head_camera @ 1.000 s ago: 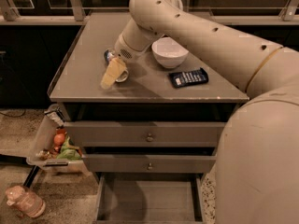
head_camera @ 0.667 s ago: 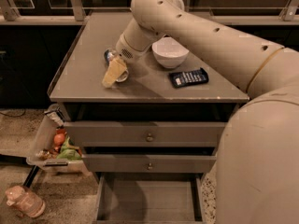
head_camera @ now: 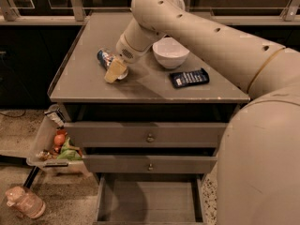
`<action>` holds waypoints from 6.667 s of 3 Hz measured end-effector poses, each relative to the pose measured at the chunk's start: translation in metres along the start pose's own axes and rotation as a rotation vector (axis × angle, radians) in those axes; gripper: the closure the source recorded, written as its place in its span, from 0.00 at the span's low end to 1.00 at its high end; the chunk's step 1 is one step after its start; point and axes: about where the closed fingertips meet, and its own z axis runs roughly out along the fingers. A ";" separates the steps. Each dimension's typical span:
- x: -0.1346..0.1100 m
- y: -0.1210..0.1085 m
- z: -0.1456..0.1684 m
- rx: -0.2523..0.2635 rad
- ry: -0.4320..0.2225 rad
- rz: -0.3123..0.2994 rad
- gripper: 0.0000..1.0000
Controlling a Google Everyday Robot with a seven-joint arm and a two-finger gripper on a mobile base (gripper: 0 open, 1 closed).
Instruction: Place redbull can into bottom drawer
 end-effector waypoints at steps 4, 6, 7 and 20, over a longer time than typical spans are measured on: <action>0.006 0.048 -0.036 -0.136 -0.120 -0.086 1.00; 0.071 0.162 -0.120 -0.155 -0.189 -0.010 1.00; 0.125 0.204 -0.141 -0.127 -0.170 0.078 1.00; 0.541 0.283 0.210 -0.389 -0.453 0.664 1.00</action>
Offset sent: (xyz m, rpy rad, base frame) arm 0.0000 0.0000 0.0000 0.0000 0.0000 0.0000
